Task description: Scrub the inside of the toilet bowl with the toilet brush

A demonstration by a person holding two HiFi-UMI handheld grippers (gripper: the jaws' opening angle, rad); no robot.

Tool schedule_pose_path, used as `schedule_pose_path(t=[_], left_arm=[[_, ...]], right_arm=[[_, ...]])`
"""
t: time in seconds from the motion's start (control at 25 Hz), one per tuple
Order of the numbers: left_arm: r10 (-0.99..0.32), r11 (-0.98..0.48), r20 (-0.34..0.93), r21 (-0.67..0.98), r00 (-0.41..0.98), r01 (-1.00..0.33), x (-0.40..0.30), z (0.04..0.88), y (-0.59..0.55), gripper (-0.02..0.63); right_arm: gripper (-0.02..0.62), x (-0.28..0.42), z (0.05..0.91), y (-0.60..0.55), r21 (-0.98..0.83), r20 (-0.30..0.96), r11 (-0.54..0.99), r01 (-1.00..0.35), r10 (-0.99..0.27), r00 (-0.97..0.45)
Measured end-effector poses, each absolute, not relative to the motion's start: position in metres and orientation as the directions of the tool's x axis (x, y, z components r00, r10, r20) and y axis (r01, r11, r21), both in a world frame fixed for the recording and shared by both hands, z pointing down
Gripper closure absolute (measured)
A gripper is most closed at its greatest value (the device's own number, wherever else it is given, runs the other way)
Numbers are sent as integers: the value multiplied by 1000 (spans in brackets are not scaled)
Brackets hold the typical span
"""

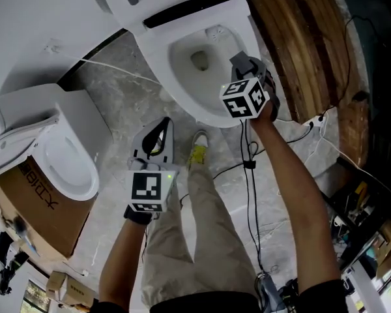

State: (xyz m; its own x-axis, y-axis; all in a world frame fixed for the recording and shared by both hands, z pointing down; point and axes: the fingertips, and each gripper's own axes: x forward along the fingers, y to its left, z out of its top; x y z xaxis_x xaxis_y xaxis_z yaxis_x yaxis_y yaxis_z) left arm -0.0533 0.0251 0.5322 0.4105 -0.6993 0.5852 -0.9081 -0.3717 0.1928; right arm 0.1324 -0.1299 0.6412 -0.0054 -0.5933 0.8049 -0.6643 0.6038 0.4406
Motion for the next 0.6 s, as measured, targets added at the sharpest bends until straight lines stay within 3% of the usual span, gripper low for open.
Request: schedule_pose_path(t=[0.6], left_arm=[[-656, -459, 583, 194, 478, -867, -44, 524, 37, 588]], right_arm=[[439, 176, 634, -61, 426, 850, 590, -686, -521, 80]])
